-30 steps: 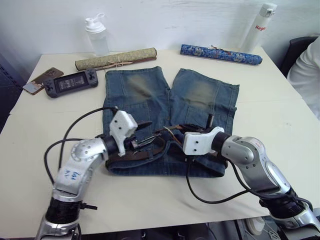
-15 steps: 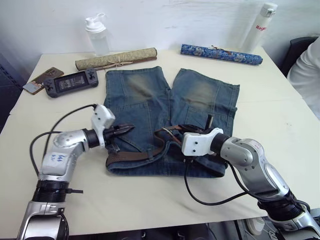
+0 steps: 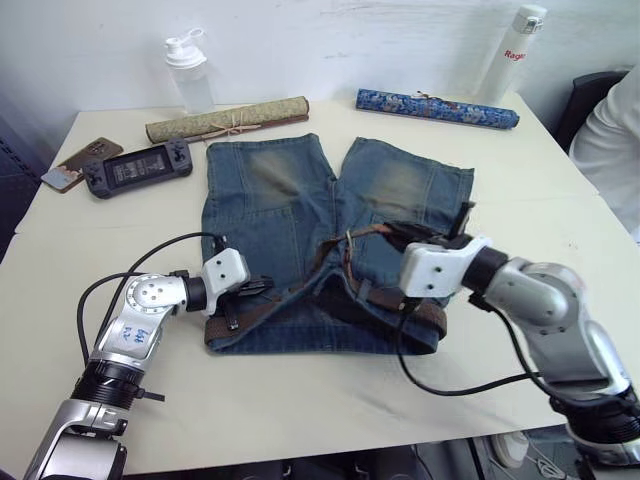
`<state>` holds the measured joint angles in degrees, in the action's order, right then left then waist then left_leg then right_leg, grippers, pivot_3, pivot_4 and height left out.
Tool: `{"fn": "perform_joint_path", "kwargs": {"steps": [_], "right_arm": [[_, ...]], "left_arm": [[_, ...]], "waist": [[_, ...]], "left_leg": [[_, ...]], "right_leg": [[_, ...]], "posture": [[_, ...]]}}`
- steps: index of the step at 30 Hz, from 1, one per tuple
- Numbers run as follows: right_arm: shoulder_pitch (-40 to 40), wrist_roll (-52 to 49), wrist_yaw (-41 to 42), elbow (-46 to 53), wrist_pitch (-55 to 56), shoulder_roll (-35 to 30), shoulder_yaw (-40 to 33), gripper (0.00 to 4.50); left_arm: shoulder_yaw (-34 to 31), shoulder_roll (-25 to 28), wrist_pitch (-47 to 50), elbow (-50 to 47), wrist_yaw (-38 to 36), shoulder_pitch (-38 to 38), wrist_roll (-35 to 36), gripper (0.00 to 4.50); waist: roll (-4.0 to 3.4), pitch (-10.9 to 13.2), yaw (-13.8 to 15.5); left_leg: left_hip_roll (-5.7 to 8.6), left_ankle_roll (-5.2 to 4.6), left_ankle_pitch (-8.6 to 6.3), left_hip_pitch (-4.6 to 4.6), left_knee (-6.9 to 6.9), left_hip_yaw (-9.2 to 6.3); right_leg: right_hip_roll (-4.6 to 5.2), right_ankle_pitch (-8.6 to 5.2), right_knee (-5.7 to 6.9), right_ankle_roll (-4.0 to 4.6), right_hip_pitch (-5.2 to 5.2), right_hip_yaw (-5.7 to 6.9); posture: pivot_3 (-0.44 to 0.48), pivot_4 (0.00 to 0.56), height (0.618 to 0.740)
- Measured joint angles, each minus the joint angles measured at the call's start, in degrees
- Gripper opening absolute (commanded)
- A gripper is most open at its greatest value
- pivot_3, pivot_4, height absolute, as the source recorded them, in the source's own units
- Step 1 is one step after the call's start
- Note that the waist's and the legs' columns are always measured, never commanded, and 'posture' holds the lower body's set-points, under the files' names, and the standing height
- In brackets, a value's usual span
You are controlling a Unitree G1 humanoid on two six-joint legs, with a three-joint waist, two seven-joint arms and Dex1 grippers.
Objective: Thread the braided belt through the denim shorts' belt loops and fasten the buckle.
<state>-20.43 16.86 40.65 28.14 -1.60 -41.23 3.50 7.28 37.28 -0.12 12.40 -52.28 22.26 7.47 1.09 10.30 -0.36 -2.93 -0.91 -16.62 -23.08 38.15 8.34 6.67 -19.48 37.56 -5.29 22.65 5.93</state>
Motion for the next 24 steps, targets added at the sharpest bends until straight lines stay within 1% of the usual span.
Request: {"fn": "perform_joint_path", "kwargs": {"steps": [4, 9, 17, 24], "right_arm": [[-0.01, -3.00, 0.71, -1.44, 3.65, -3.56, -2.20, 0.00], [-0.01, -4.39, 0.87, -3.92, 5.44, -6.33, -4.06, 0.00], [-1.38, -6.10, 0.81, -4.26, 4.42, -6.59, -4.06, 0.00], [-2.25, -9.01, 0.69, -1.12, 1.31, -3.00, -3.64, 0.00]], "left_arm": [[0.45, -0.01, -1.28, 0.04, 0.20, -0.19, -0.33, 0.03], [0.66, -0.14, -1.99, 0.04, 0.48, -0.28, -0.64, 0.03], [1.07, -0.15, -3.15, 0.08, 0.92, -0.25, -0.94, 0.03], [0.69, -0.64, -3.39, 0.94, 1.66, 0.24, -0.83, 0.03]], "waist": [[-0.01, -0.01, 0.09], [-0.02, -0.01, 0.14], [-0.07, -0.04, 0.14], [-0.23, -0.13, 0.23]], "left_leg": [[0.01, -0.01, 0.00, 0.01, 0.00, 0.01], [0.01, -0.02, -0.01, 0.01, 0.02, 0.02], [0.02, -0.02, 0.00, 0.01, 0.03, 0.02], [0.02, -0.02, 0.00, 0.01, 0.06, 0.01]], "right_leg": [[0.02, 0.00, 0.00, 0.00, -0.01, 0.00], [0.03, 0.00, 0.00, 0.00, -0.02, 0.00], [0.05, 0.00, 0.00, 0.00, -0.02, 0.00], [0.05, 0.00, 0.01, 0.00, -0.02, 0.00]], "posture": [[0.000, 0.150, 0.717], [0.000, 0.150, 0.717], [0.000, 0.150, 0.717], [0.000, 0.150, 0.717]]}}
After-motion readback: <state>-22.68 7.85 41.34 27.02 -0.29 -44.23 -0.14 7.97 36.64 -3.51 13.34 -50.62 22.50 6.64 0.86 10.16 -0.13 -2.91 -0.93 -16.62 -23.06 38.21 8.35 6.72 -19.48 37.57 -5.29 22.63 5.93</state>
